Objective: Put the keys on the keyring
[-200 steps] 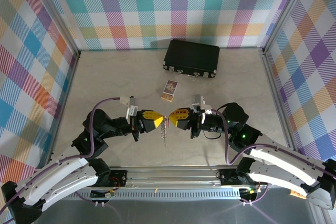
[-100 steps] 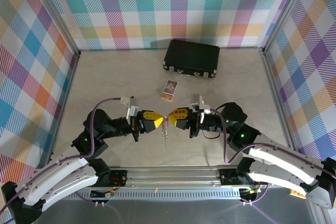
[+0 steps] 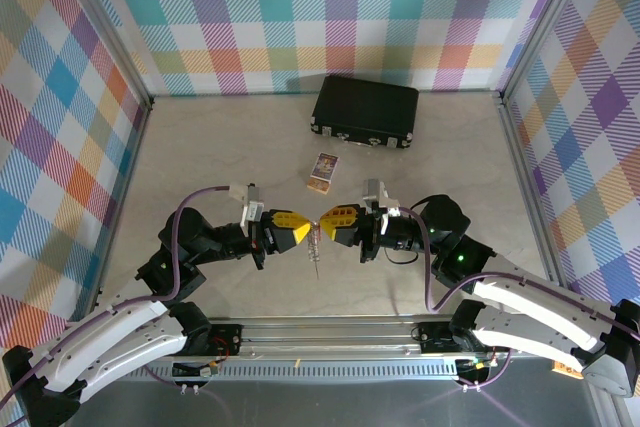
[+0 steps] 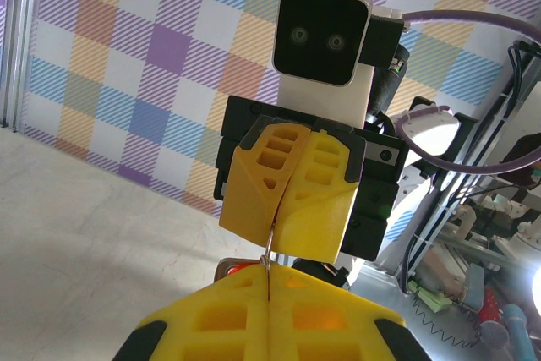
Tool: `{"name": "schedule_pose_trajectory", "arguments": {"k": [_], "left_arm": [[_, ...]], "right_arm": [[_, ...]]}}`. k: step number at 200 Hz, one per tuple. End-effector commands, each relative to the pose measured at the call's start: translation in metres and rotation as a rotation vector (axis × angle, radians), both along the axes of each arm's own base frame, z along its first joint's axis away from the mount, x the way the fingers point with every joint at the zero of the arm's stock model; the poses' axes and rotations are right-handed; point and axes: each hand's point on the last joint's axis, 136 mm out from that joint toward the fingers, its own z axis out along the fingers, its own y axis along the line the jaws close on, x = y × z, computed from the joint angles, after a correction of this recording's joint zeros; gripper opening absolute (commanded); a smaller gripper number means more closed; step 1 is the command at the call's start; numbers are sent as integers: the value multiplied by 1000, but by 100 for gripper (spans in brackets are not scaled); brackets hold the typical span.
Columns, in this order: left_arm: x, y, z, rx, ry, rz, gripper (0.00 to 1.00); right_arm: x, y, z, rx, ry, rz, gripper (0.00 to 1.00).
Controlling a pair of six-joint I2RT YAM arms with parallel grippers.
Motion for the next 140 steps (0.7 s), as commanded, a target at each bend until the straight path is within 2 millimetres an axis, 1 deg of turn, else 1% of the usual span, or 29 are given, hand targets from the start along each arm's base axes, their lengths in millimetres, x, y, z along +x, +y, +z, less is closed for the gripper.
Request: {"name": "schedule_pose_trajectory", "arguments": {"k": [1,30,140], "left_arm": [[-8,3,16,-35,-57,-19,0],[-8,2,13,-23,-54,-18,0],[-7,1,6,4,-47,-16,0]], "right_arm": [[-3,3,4,15,-3,22,0],[-5,2,7,19,-8,28,0],[-5,5,4,14,-3,42,0]]}}
